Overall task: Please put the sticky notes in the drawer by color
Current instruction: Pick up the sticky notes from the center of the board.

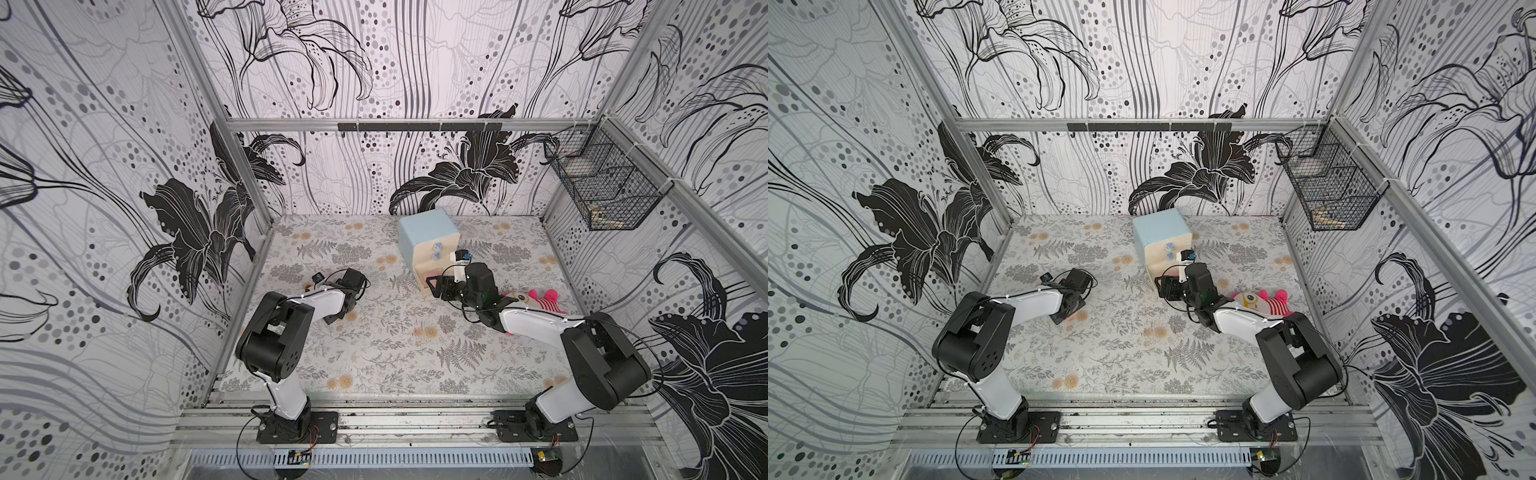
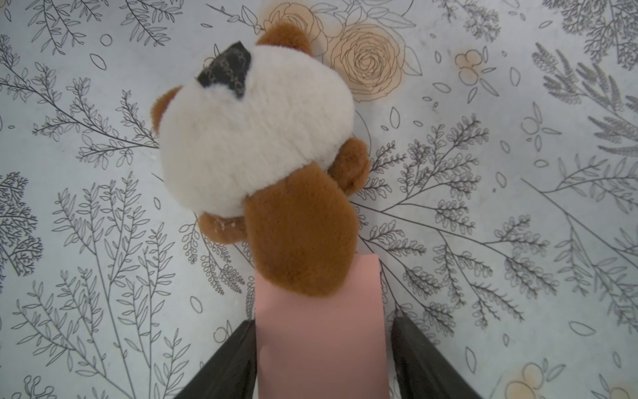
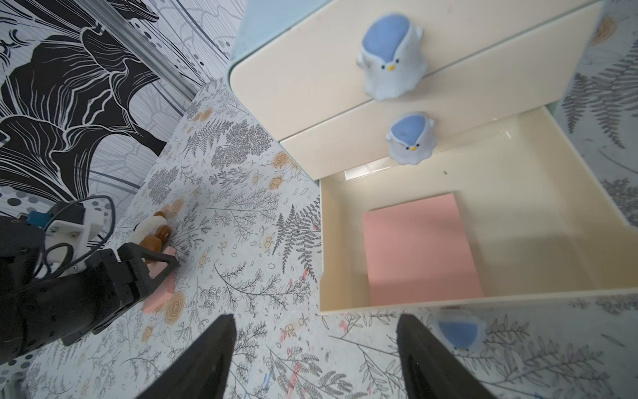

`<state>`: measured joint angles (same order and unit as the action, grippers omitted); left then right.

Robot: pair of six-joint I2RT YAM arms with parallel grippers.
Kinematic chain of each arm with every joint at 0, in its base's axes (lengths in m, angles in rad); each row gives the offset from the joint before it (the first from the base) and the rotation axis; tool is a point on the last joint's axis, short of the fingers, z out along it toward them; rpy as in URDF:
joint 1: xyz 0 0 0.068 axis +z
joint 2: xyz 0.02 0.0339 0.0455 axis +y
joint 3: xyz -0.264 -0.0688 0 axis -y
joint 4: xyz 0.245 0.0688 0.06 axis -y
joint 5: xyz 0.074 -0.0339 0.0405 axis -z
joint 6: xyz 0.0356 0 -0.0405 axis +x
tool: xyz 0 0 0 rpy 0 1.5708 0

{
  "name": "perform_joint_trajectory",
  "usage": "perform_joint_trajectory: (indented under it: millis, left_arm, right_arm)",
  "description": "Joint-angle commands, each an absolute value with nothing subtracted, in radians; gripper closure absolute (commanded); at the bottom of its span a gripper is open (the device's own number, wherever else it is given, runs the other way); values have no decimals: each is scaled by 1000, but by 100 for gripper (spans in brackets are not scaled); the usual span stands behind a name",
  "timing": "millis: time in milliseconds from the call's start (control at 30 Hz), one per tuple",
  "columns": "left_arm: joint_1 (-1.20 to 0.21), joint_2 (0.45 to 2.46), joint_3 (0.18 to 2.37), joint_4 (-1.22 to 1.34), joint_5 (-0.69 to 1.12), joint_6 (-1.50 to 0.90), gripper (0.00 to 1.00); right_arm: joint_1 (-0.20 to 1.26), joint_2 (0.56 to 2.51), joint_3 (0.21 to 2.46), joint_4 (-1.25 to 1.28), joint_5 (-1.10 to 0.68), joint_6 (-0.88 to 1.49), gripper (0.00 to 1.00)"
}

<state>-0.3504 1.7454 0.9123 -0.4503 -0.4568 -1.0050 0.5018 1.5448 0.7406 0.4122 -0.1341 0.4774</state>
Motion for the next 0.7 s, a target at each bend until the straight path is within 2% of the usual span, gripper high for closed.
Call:
perform_joint_trajectory:
  millis: [0, 667]
  left_arm:
    - [-342, 1724, 896, -456, -436, -1011, 36]
    - [-346, 1667, 903, -447, -390, -1003, 41]
  right_arm:
    - [507, 1554, 766, 432, -121, 479, 21]
    - [508, 1528, 745, 432, -118, 495, 21]
